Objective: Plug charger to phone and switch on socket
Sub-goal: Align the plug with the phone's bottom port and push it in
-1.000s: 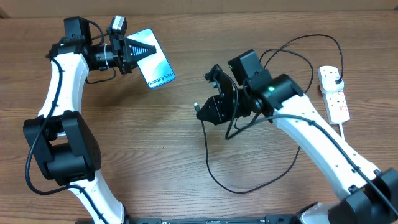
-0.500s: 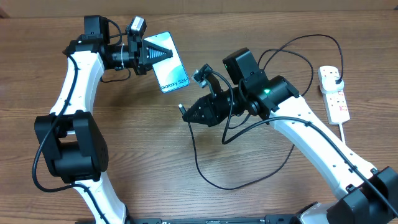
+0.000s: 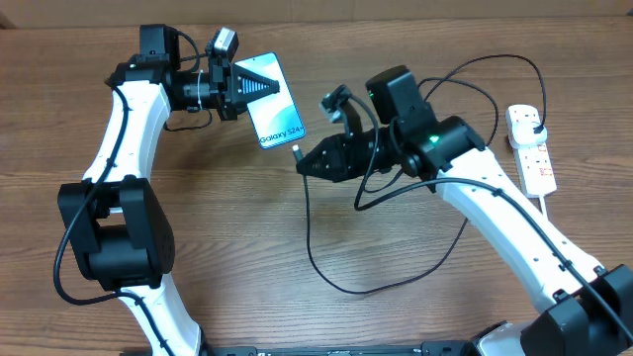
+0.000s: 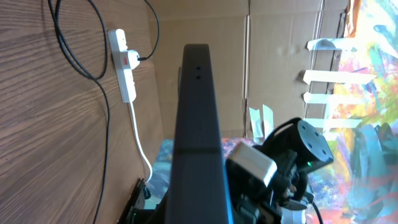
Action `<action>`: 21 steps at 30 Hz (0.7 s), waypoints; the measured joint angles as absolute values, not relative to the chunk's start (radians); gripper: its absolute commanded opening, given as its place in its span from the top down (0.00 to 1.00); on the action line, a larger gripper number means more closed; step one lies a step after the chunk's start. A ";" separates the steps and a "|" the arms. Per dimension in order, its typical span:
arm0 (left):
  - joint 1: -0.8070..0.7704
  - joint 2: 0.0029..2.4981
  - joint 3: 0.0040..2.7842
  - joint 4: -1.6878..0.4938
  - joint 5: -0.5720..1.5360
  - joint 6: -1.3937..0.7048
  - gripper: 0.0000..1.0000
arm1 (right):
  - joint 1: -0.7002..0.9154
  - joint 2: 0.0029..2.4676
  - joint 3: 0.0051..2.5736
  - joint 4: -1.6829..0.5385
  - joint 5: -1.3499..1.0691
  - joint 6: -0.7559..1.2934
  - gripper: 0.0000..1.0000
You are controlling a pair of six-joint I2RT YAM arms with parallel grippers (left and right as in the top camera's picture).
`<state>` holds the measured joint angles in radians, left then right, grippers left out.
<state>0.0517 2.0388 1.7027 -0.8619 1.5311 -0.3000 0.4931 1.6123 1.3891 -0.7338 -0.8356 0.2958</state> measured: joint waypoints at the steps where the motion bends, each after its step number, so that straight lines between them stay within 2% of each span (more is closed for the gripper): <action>1: 0.052 2.039 1.703 -0.862 1.531 -0.304 0.96 | 0.489 1.612 1.389 -0.734 -0.833 0.299 0.96; 21: 0.019 2.039 1.703 -0.861 1.534 -0.315 0.96 | 0.485 1.613 1.389 -0.743 -0.832 0.316 0.96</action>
<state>0.0193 2.0388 1.7027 -0.8608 1.5337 -0.3153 0.4854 1.6127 1.3891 -0.7425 -0.8318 0.3157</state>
